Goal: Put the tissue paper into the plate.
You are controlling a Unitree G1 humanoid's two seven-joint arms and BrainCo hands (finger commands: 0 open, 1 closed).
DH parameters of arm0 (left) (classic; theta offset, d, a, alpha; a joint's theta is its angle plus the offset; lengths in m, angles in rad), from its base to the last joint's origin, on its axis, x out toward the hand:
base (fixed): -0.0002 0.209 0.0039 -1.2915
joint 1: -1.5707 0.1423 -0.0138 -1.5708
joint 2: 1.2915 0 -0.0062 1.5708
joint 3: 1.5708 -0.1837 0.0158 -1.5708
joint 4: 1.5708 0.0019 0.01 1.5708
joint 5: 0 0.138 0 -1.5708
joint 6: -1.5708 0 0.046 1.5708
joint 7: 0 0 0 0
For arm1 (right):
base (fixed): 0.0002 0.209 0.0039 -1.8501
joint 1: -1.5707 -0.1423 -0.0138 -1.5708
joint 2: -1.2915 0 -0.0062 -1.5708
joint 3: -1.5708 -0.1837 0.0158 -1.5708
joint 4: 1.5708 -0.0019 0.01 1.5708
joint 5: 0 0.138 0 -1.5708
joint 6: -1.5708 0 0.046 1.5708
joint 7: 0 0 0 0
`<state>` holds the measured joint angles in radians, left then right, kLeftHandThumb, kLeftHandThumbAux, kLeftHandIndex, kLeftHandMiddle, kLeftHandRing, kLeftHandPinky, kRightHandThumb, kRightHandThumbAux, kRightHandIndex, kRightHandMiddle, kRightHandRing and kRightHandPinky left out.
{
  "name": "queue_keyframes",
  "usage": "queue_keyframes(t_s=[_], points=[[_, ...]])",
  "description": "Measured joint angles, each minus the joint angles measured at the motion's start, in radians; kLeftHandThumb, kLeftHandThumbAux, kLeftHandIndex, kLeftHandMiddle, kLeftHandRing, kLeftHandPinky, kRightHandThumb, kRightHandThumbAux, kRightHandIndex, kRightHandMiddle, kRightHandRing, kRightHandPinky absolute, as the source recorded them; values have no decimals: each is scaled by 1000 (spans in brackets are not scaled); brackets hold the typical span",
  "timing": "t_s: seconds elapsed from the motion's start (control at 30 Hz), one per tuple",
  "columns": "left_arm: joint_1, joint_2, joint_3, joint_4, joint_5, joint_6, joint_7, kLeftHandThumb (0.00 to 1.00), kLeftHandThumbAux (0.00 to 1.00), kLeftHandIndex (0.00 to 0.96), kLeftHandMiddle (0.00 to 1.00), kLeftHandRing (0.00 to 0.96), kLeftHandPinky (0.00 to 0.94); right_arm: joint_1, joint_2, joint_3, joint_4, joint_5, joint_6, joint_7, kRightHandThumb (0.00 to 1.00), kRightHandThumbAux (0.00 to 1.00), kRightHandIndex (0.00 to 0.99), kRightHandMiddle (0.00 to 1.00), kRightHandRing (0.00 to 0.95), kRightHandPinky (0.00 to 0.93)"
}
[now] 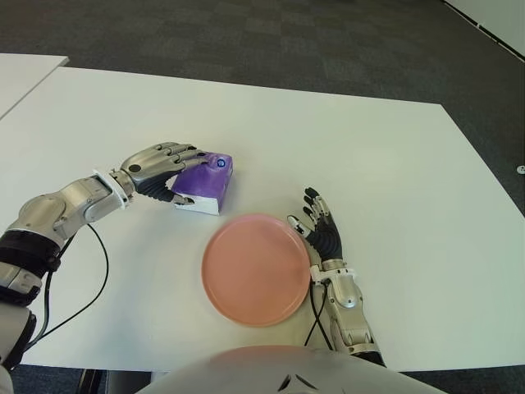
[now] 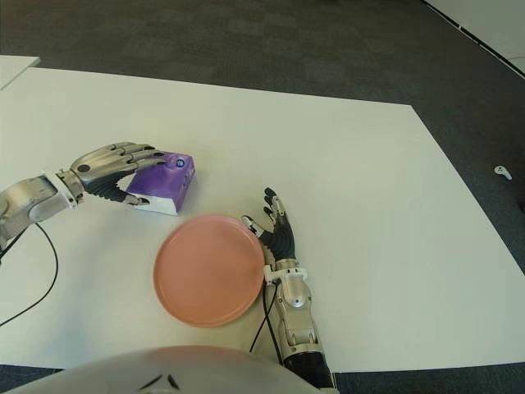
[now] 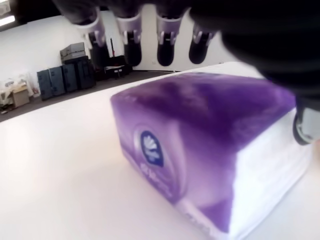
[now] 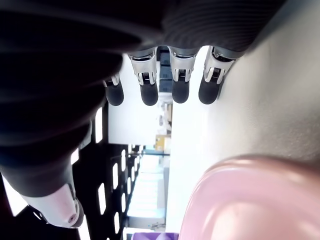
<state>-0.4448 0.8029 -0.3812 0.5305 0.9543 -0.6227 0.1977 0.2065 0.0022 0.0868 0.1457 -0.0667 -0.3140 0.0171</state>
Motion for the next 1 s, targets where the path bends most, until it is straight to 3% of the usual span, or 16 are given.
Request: queue_keyframes(t_s=[0.5, 1.0], points=[[-77, -51, -111, 171, 92, 50, 217, 25, 351, 0, 0, 0, 0, 1, -1, 0, -1, 0, 0, 0, 0, 708, 0, 10, 0, 0], [-93, -52, -143, 184, 96, 69, 256, 43, 351, 0, 0, 0, 0, 1, -6, 4, -1, 0, 0, 7, 0, 672, 0, 0, 0, 0]])
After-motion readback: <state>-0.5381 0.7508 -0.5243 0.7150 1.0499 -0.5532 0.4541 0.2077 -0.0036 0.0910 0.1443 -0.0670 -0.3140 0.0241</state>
